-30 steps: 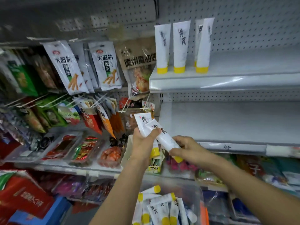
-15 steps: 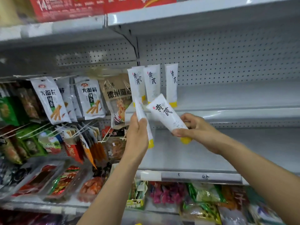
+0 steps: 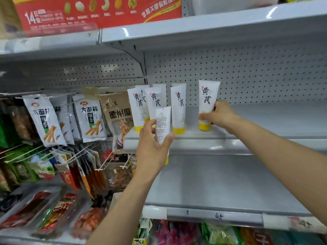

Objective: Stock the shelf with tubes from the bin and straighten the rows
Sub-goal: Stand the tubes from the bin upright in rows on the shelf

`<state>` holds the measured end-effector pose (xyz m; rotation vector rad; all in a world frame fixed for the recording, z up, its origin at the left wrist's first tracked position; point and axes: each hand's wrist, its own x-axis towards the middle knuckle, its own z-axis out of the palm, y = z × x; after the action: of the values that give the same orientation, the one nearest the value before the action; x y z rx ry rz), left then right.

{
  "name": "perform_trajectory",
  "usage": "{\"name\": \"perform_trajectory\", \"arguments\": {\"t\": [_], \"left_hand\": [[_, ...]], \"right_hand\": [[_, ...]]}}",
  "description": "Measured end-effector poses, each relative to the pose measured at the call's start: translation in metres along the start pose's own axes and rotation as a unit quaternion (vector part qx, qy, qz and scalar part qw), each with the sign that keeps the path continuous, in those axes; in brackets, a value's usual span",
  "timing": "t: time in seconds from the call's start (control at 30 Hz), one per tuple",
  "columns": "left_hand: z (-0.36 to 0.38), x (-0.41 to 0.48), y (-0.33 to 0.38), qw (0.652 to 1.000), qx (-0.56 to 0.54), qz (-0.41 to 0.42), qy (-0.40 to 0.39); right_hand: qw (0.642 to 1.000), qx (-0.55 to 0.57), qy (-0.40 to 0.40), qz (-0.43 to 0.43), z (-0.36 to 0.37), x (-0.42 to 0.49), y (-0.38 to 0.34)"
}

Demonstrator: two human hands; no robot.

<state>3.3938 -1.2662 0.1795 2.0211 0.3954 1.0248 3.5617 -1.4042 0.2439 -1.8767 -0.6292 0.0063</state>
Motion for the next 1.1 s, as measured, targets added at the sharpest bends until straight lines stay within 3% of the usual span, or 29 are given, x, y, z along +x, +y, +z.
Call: {"name": "perform_trajectory", "arguments": {"t": [0.3, 0.77, 0.87, 0.93, 1.0, 1.1], "left_hand": [[0.01, 0.007, 0.003, 0.999, -0.031, -0.02, 0.014], [0.009, 0.004, 0.009, 0.998, -0.054, -0.033, 0.021], [0.004, -0.001, 0.014, 0.997, -0.068, -0.034, 0.009], [0.002, -0.004, 0.017, 0.996, -0.077, -0.035, 0.0], [0.002, -0.006, 0.02, 0.996, -0.083, -0.032, -0.007], [0.002, -0.009, 0.024, 0.994, -0.104, -0.03, -0.012]], "right_hand": [[0.992, -0.12, 0.006, -0.026, 0.011, 0.04, 0.01], [0.996, -0.092, -0.014, 0.01, 0.009, 0.049, 0.017], [0.996, -0.085, 0.024, 0.02, 0.002, 0.031, 0.015], [0.995, -0.072, 0.06, -0.033, 0.0, 0.012, 0.01], [0.996, -0.023, 0.023, -0.083, 0.0, -0.011, 0.003], [0.984, 0.002, -0.145, -0.1, 0.003, -0.046, -0.006]]}}
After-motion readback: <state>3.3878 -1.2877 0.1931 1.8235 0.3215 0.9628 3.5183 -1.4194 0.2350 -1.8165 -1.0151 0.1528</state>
